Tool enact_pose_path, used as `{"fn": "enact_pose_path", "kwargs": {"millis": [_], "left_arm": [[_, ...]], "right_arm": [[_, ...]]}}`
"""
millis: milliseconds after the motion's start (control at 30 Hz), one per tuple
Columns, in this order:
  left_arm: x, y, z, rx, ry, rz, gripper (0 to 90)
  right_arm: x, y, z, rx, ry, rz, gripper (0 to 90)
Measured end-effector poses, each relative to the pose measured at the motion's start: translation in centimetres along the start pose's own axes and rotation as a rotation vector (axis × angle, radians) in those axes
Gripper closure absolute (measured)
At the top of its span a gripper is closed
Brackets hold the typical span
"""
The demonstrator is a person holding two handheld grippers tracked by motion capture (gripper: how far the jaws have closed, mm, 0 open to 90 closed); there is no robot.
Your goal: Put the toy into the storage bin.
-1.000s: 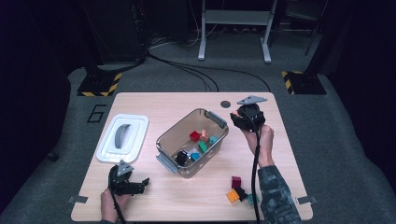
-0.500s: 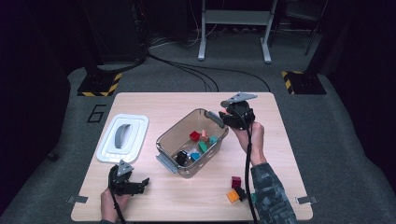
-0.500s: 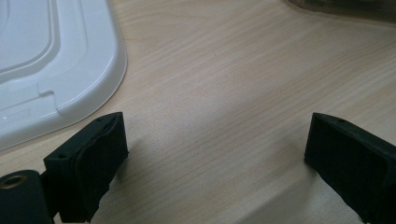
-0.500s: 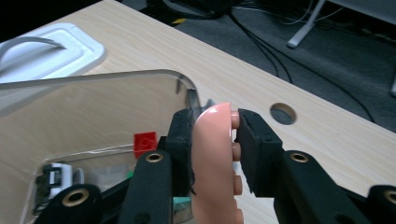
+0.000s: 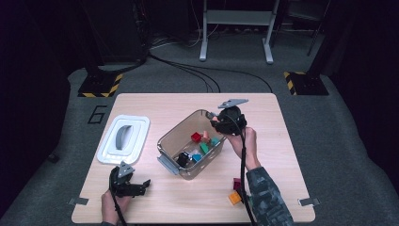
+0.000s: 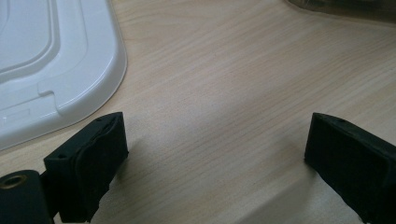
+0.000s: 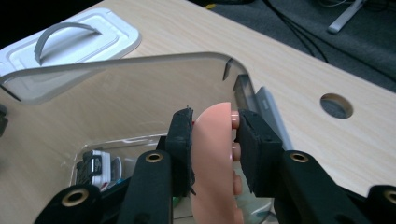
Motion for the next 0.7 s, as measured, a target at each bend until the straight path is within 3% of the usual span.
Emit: {"fn": "enact_pose_path", "kwargs": {"millis": [300, 700], "left_arm": [[0.0, 0.0, 0.0, 0.0, -0.003, -0.001, 5.6], [0.0, 0.0, 0.0, 0.0, -0.009, -0.003, 5.6]], "right_arm": [[-1.3, 1.0, 0.8, 0.037, -0.003, 0.049, 66.8], [-2.1, 1.9, 1.2, 0.044, -0.002, 0.095, 62.9]]}}
Point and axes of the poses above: each handheld gripper's, and its own axes: y roughly forward along the jaws, x roughly out of its top, z roughly to its left, the point moved 9 cm from there along y, roughly forward along the jaws, and after that the axes turned 7 degrees about -z, right-handed, at the moved point
